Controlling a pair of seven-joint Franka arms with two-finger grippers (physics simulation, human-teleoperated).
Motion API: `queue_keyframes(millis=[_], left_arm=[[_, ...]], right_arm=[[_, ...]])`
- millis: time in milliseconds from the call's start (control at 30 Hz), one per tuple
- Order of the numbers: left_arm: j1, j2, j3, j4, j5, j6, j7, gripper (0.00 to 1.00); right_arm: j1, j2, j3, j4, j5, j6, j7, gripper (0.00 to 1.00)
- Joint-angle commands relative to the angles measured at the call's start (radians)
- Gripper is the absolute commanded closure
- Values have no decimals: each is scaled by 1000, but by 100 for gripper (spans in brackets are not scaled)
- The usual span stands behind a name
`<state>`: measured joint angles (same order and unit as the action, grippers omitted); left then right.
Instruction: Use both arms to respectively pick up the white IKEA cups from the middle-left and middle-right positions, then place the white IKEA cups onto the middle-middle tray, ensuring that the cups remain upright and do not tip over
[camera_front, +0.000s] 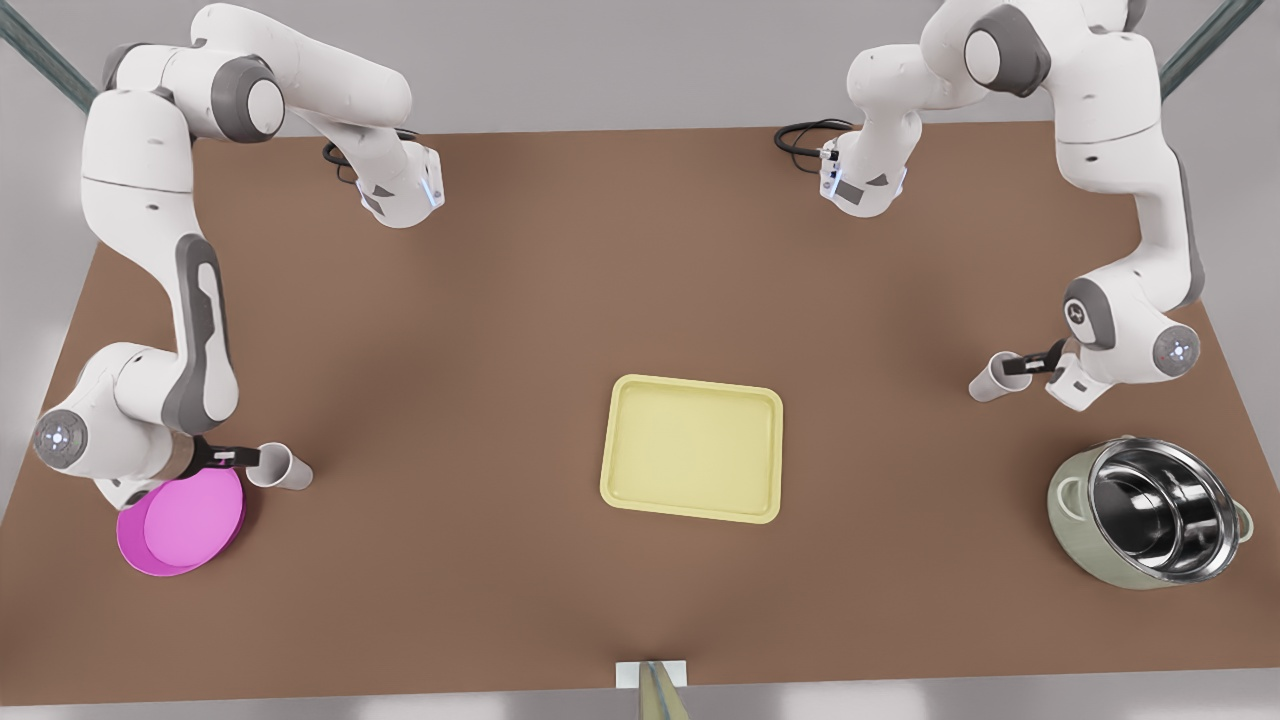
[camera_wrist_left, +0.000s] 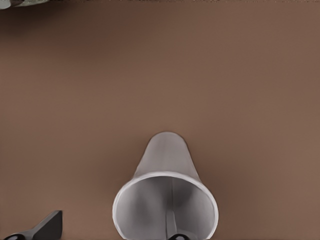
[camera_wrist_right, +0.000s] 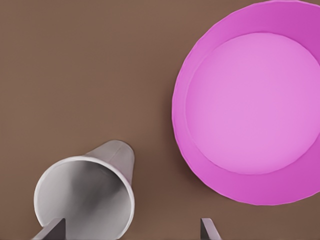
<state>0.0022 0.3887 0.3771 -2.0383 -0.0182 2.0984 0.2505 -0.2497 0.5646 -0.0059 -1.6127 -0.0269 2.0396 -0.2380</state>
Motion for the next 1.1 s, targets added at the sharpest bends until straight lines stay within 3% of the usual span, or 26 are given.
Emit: queue_keyframes(millis=[0, 33, 100, 133, 233, 300, 467, 533, 600, 700, 733, 867, 967, 1067], left_arm=[[2, 7, 0, -2, -8, 64, 82, 0], [2, 10, 0, 0, -9, 64, 81, 0], [2, 19, -1, 0, -72, 63, 81, 42], [2, 19, -1, 0, -74, 63, 81, 53], [2, 21, -3, 0, -74, 64, 81, 53], [2, 25, -4, 0, -95, 64, 81, 60], [-1, 41, -6, 3, -94, 63, 89, 60], [-2, 41, -7, 4, -131, 66, 84, 67], [-1, 44, -17, 4, -140, 64, 84, 67], [4, 42, -69, 6, -131, 60, 87, 68], [2, 41, -80, 6, -131, 60, 87, 73], [-11, 7, -98, 9, -131, 55, 56, 79], [-11, 1, -182, 24, -132, 52, -71, 79], [-70, 42, -308, 202, -138, -95, -408, 79]], right_arm=[[0, 3, 0, -9, 5, 77, -60, 0], [1, 3, 0, -15, 5, 77, -60, 0], [1, 17, 0, -15, 5, 86, -58, 0], [0, 24, 0, -19, 5, 88, -60, 0], [-2, 40, 0, -27, 5, 93, -58, 0], [-2, 63, 0, -26, 5, 103, -58, 0], [-3, 100, -2, -18, 5, 129, -58, 2], [-2, 101, -2, -18, 4, 136, -58, 30], [-2, 107, -2, -15, 2, 136, -58, 47], [3, 106, 0, -13, -2, 134, -60, 64], [4, 104, 0, -13, -2, 134, -60, 68], [13, 80, 11, -10, -2, 119, -58, 76], [26, 23, 72, -7, 12, 33, -43, 77], [44, 11, 139, -6, 15, 16, -23, 77]])
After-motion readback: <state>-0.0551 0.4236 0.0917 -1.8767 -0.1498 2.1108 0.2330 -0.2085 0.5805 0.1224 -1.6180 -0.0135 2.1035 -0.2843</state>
